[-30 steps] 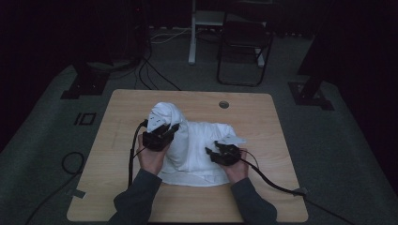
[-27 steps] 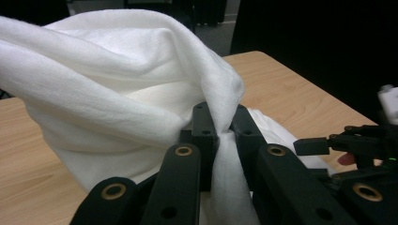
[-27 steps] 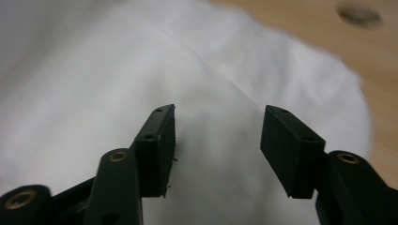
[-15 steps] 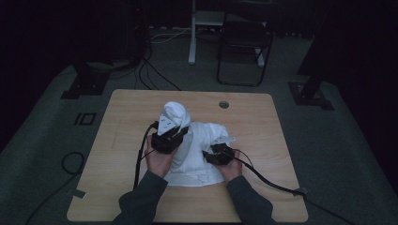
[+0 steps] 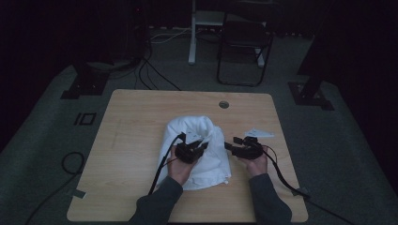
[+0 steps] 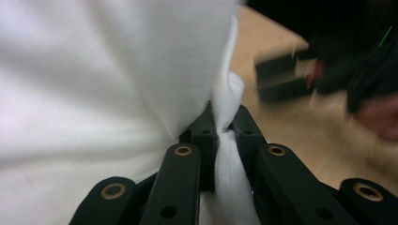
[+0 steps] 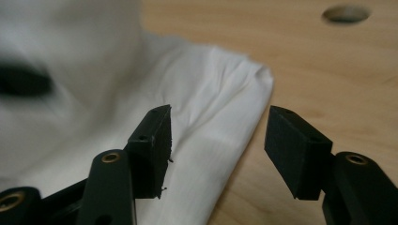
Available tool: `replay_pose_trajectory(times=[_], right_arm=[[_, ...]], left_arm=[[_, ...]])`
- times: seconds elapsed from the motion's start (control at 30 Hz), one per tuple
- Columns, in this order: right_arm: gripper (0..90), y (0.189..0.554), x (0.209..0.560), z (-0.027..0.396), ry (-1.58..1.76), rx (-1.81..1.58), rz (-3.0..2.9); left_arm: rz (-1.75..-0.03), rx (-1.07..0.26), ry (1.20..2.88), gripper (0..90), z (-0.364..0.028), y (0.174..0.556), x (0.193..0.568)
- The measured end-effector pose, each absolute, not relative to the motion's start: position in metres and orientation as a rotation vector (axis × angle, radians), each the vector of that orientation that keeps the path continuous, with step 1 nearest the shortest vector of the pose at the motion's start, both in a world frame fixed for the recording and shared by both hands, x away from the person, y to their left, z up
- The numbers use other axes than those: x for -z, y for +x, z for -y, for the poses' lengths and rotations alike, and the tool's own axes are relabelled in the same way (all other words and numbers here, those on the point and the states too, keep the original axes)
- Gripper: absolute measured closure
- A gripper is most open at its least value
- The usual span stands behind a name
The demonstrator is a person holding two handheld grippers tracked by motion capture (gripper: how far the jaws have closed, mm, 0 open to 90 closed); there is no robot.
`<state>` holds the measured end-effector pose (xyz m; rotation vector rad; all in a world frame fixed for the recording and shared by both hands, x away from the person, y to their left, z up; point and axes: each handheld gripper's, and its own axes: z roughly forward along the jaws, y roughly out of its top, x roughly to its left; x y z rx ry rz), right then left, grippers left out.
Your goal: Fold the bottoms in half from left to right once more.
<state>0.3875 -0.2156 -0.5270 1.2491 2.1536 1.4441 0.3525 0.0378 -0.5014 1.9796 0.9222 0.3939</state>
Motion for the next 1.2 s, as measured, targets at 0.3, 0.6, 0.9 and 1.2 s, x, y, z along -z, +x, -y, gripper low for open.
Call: replay_pose_trajectory(times=[0.3,0.6,0.9,1.2], right_arm=[[36.9,0.386,0.515,0.199,1.112,-1.515,-2.207],[89.5,0.421,0.526,0.187,1.304,-1.414,-2.173],[89.5,0.440,0.544,0.188,1.391,-1.322,-2.198],[87.1,0.446,0.546,0.188,1.395,-1.294,-2.216]], left_arm=[[-0.906,-0.330,2.066,83.1,-0.018,0.350,0.537],[-0.921,-0.229,2.002,65.7,-0.030,0.348,0.516],[-0.855,-0.374,1.856,53.1,-0.083,0.339,0.435],[-1.103,-0.401,1.895,57.7,-0.133,0.386,0.475]])
